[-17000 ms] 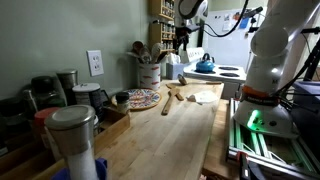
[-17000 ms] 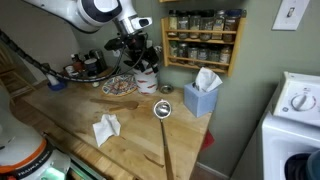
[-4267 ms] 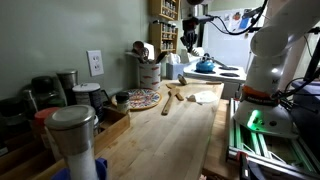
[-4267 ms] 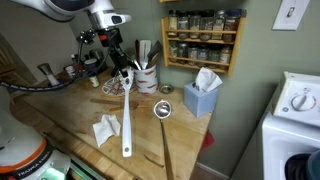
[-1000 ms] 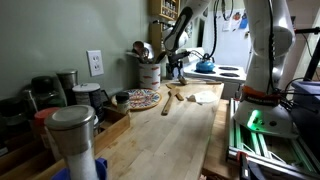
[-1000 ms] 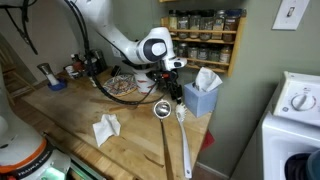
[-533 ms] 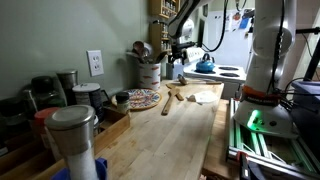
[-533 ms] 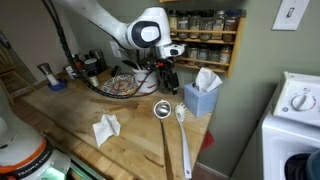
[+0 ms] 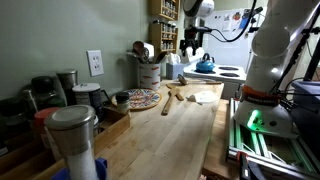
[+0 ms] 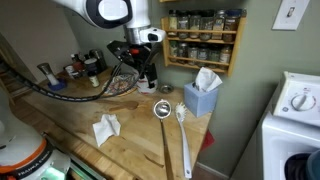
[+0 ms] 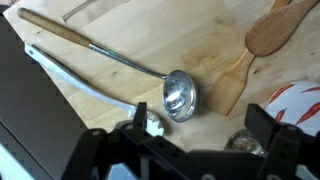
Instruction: Pick up the white serving spoon from the utensil holder and put it on the table to the right of the silver serving spoon
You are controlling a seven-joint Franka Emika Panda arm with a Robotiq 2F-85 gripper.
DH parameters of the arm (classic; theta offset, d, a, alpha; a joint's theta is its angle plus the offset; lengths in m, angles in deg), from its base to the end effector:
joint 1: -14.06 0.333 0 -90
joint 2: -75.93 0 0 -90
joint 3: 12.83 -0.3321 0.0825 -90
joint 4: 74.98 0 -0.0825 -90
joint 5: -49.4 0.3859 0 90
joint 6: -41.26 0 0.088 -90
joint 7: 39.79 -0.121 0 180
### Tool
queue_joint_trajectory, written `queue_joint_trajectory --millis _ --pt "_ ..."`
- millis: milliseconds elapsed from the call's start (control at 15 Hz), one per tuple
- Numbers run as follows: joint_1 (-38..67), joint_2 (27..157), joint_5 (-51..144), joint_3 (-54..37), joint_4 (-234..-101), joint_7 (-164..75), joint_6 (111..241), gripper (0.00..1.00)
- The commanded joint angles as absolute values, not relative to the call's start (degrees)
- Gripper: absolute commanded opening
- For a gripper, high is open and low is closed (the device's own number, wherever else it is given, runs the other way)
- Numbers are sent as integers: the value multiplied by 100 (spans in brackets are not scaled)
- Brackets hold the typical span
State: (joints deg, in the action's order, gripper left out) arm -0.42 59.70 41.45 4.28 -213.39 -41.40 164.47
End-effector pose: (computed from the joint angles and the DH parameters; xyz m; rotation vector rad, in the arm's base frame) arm 0.3773 -0.2426 0.4140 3.0125 -0.7578 0.0004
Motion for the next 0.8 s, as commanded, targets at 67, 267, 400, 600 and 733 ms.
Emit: queue_joint_trajectory --millis 67,267,400,600,733 --pt "-153 4188 4004 347 -22301 -3200 16402 100" --pt "-149 3187 3806 276 -22624 -2490 16074 100" --pt "-230 2547 3754 203 -22855 -1886 15664 100" --pt "-35 2834 3788 320 -22554 -2077 15596 100" --pt "-32 2743 3790 337 -22547 -2092 15596 100"
